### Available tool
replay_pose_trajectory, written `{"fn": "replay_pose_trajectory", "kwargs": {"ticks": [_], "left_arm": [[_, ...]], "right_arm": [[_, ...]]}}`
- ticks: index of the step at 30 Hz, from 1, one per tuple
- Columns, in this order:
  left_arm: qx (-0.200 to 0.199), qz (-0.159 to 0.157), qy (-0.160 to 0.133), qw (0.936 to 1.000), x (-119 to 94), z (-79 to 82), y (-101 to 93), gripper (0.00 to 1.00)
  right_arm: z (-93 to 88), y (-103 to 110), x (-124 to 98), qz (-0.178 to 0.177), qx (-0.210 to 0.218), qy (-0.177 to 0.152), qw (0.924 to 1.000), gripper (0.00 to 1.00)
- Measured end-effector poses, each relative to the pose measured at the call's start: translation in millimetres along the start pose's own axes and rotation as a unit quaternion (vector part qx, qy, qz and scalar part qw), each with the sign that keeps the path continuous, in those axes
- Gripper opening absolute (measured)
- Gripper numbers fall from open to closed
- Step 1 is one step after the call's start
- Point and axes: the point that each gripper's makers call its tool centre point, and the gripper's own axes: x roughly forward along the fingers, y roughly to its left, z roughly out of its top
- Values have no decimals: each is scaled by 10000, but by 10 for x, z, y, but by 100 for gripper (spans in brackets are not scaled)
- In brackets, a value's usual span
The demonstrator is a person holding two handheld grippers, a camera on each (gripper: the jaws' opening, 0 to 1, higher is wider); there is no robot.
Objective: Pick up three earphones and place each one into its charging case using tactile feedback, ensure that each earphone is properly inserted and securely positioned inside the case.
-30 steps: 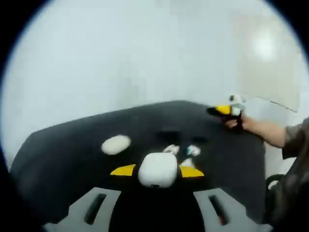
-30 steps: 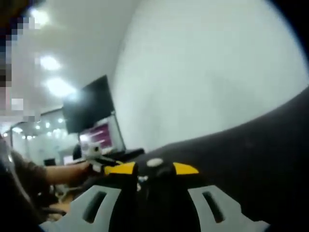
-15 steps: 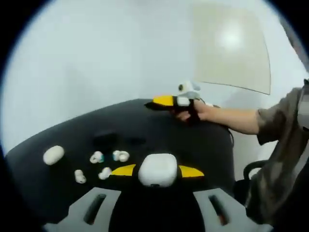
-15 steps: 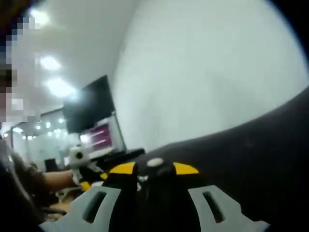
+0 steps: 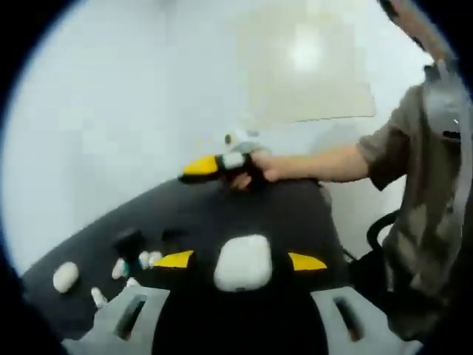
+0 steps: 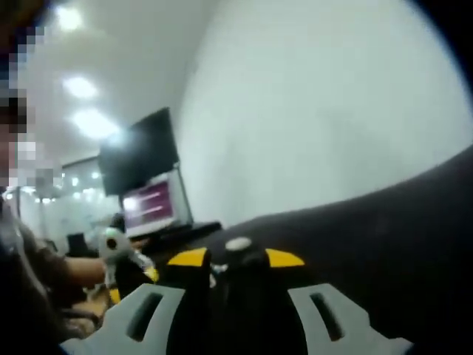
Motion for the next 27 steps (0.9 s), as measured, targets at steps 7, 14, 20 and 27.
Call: {"fn": "replay_pose_trajectory", "kwargs": {"ticks": [7,14,20,27], "left_arm": [[-125,610,-757,9952,-173,234,189,45],[239,643,-850,9940,-189,264,124,41],[271,716,-959,9924,-223,309,157,41],[-35,862,-1412,9862,-316,462,231,40]], "right_arm": [[-89,121,41,219,-463,275,9983,31],[-202,298,85,555,-869,524,9933,32],[-171,235,71,497,-774,481,9946,32],[-200,233,54,442,-855,566,9937,32]]}}
